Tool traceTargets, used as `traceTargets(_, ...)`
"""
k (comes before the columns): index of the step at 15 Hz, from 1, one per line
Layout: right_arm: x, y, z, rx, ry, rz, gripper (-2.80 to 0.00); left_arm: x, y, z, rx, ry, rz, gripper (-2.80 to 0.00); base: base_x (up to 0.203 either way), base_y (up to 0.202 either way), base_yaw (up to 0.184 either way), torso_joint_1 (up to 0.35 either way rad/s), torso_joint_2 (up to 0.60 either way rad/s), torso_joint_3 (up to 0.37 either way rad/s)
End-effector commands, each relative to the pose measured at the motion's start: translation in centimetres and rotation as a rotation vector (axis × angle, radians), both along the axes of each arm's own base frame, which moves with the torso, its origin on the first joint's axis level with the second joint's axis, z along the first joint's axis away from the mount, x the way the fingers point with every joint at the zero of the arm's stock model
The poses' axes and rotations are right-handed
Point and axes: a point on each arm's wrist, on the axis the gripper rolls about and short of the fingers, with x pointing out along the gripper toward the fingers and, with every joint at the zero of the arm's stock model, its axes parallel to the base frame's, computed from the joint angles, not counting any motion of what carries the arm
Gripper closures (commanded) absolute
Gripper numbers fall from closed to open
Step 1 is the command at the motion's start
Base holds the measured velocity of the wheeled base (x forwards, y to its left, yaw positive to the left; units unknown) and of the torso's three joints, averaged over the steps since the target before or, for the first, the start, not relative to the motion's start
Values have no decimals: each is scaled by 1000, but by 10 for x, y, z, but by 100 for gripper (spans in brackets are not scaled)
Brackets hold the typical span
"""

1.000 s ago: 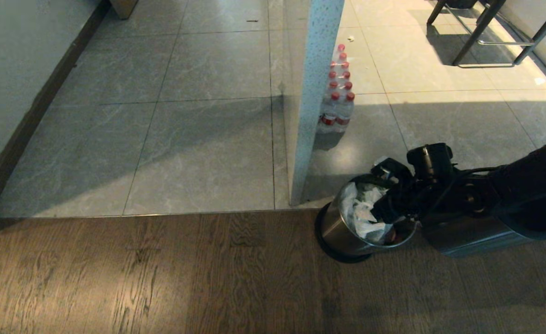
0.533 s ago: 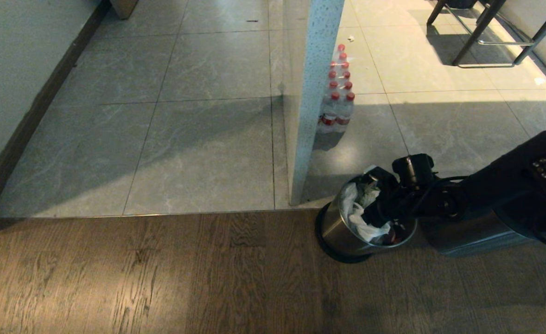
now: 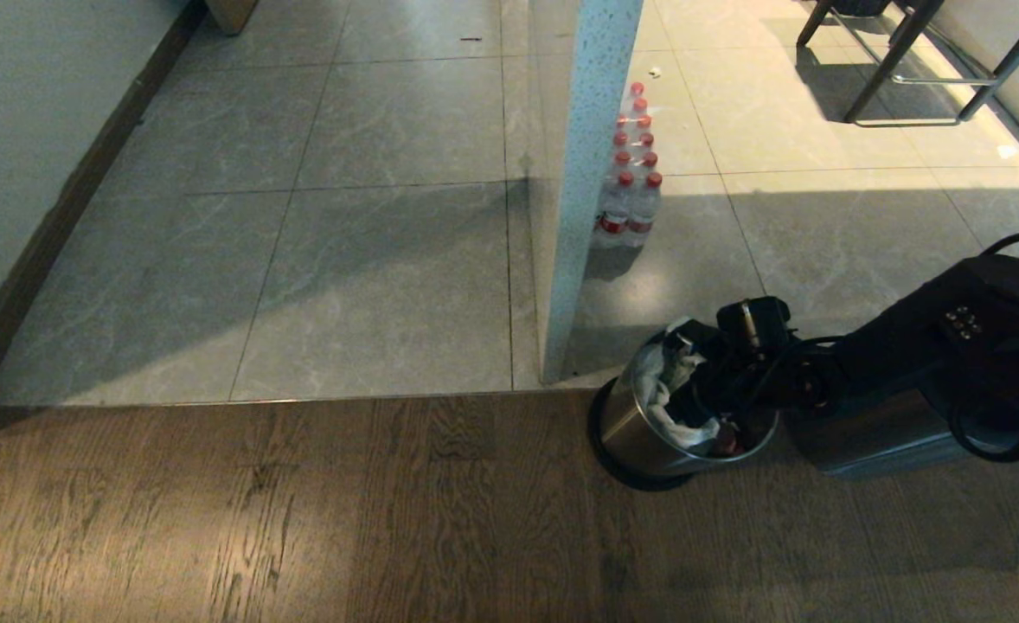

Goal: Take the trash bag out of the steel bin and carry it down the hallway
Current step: Pick up the trash bag

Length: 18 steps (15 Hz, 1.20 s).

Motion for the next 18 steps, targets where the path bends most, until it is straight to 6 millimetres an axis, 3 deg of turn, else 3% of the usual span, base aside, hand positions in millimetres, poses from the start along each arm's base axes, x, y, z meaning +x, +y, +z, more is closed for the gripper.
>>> traceTargets(1,1,0,-4,-2,8,3,-280,0,0,0,0,-2,0,0,0,0,0,0,0,0)
traceTargets(2,1,0,-4,-2,8,3,-280,0,0,0,0,-2,0,0,0,0,0,0,0,0)
traceTargets(3,1,0,-5,-3,7,4,0,0,0,0,0,0,0,0,0,0,0,0,0,0)
traceTargets(7,3,1,-8,-37,7,-36,0,0,0,0,0,-2,0,0,0,0,0,0,0,0)
traceTargets(10,1,1,0,-29,-1,-35,0,0,0,0,0,-1,0,0,0,0,0,0,0,0)
traceTargets(14,-11,-2,32,-14,-41,-43,0,0,0,0,0,-2,0,0,0,0,0,0,0,0)
traceTargets(18,-40,-16,76,10,-61,-77,0,0,0,0,0,-1,0,0,0,0,0,0,0,0)
